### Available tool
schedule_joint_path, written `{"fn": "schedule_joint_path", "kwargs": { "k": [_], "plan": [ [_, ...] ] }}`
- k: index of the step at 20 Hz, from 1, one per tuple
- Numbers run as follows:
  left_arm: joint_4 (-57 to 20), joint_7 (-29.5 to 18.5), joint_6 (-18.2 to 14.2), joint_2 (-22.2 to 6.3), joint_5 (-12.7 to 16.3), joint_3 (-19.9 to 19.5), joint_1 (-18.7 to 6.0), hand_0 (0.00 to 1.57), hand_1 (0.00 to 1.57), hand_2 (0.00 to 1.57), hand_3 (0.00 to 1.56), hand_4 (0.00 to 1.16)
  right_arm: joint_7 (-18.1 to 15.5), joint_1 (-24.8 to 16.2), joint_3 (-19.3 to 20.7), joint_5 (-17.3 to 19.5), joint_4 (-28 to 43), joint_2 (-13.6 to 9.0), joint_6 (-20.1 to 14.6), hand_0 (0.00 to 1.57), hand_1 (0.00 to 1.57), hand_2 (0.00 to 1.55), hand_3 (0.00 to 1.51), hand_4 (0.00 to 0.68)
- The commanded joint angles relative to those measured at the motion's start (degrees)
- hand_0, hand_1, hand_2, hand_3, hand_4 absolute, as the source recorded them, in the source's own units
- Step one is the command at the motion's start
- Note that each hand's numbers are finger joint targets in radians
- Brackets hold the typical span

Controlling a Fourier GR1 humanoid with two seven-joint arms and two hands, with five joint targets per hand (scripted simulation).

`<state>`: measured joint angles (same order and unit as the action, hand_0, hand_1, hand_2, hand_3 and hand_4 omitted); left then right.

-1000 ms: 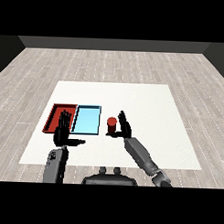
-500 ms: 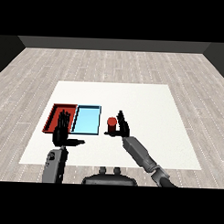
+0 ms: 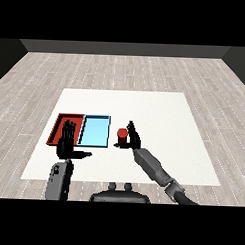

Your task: Pick the red can and put it in the red box

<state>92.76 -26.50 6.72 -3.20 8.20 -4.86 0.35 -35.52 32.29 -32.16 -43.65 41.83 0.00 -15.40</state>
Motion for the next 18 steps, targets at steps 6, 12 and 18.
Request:
{"fn": "schedule_joint_path", "kwargs": {
  "k": [6,12,18],
  "plan": [
    [0.0,0.7,0.6,0.0,1.1,-0.4,0.3,0.00,0.00,0.00,0.00,0.00,0.1,1.7,-5.5,-5.3,1.4,0.0,-2.6,0.00,0.00,0.00,0.00,0.000],
    [-0.2,2.4,-1.3,1.1,-0.1,0.7,-2.2,0.00,0.00,0.00,0.00,0.00,-1.4,6.6,-9.3,-11.4,-4.8,0.0,-3.2,0.00,0.00,0.00,0.00,0.000],
    [-0.5,-0.8,-1.0,2.4,-0.9,1.8,0.5,0.00,0.00,0.00,0.00,0.00,-0.8,11.9,-12.2,-18.1,-11.4,0.0,-2.6,0.00,0.00,0.00,0.00,0.000]
  ]
}}
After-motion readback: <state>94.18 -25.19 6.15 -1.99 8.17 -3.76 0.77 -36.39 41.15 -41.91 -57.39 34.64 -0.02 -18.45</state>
